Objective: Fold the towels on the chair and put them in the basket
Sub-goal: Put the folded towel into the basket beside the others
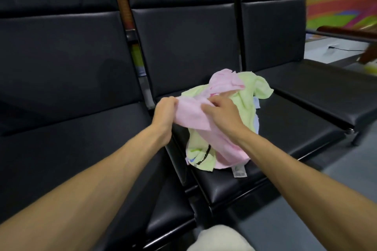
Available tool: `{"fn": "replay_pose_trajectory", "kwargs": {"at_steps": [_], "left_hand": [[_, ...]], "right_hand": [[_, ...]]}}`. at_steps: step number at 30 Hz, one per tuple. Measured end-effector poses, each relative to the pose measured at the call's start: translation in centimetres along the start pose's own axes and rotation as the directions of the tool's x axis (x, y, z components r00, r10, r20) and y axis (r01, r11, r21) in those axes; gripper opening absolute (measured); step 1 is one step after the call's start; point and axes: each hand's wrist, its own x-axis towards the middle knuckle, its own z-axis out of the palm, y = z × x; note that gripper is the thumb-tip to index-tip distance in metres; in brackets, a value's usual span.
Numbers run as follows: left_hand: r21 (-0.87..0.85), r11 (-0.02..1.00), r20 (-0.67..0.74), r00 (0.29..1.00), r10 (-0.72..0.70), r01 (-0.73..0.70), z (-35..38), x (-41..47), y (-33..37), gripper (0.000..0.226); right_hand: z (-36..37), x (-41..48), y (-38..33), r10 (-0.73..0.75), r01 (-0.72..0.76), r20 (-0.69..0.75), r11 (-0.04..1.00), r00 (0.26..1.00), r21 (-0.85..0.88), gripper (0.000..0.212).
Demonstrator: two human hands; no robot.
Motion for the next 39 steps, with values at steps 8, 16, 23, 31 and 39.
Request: {"fn": "replay_pose_trajectory", "kwargs": {"at_steps": [8, 16, 23, 31, 39], "left_hand": [[0.125, 0.979, 0.042, 0.985, -0.167, 0.161, -4.5, -3.6, 1.0, 0.011], [0.761, 0.647, 0.198, 0.967, -0.163, -0.047, -5.4, -1.8, -3.1, 0.04], [0.888, 0.428, 0.241, 0.963, -0.121, -0.169, -2.5, 0.5, -5.6, 0.032], [0.609, 0.755, 0.284, 0.956, 0.078, -0.243, -6.6, -3.2, -0.3, 0.012], [0.214, 0.975, 0.015, 0.999, 0.052, -0.054, -19.4, -7.9, 4.6, 0.034]], "right_hand": [[0.2, -3.0, 0.9, 0.361, -0.412, 0.285, 0.899, 0.888, 0.147, 0.022], [2.7, 0.4, 4.3, 0.439, -0.439, 0.065, 0.898, 0.896, -0.013, 0.037], [4.7, 2.4, 4.9, 0.385, -0.389, -0.071, 0.919, 0.92, -0.06, 0.029], [5.5, 1.4, -2.2, 0.242, -0.267, 0.136, 0.941, 0.961, 0.207, 0.017], [12.5, -1.7, -12.8, 0.007, -0.246, 0.453, 0.847, 0.891, 0.471, 0.021]]}}
